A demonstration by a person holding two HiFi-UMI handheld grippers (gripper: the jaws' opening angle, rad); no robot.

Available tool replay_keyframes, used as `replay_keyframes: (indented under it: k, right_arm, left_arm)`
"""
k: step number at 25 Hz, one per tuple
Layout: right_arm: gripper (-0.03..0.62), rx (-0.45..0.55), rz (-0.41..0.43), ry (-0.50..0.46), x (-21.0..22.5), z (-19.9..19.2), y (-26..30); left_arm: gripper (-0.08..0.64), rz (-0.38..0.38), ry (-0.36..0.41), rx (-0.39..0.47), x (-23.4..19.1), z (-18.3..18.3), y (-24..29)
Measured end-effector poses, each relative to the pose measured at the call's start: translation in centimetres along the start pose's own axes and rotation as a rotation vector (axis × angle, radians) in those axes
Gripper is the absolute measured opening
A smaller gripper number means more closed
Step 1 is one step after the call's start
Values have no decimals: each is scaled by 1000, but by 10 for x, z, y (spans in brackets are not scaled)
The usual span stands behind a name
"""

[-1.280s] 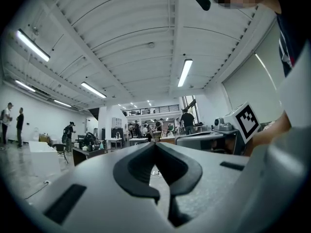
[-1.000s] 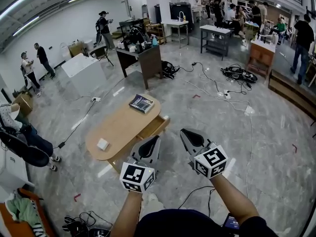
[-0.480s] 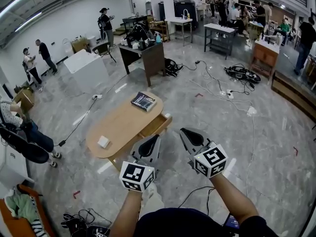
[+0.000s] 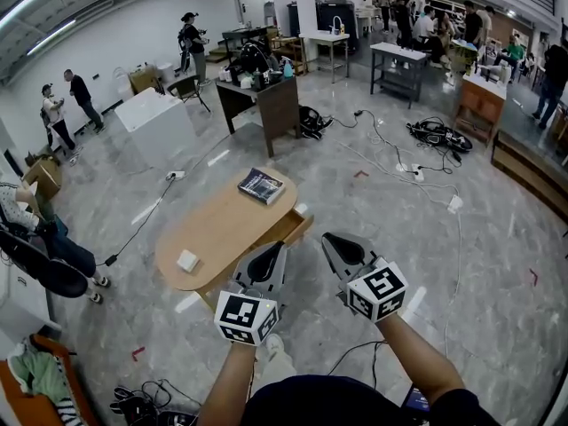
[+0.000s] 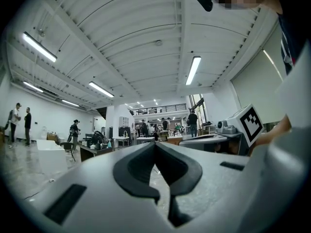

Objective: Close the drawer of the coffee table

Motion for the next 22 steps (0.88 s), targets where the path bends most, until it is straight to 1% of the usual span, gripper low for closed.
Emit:
replay_keyframes:
  k: [5,10,22]
  right_arm:
    - [12,1,2,6,10,2,24]
    - [11,-2,-4,9,22,2,53]
    - [12,-3,-23,17,43,15,137]
  left_arm:
    - [2,9,-6,-4,-20,-8,15]
    - [2,2,-9,-5,-44,-18,34]
    - [2,-18,-15,-2,-122,-33,80]
Point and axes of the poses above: the fingertips, and each gripper's own axes: y forward along the fingers, x to its right, z out of its top, the point moved 8 cm from there along -y, backward along the fingers, and after that the axes turned 14 degrees about y, right-handed, at the moved point
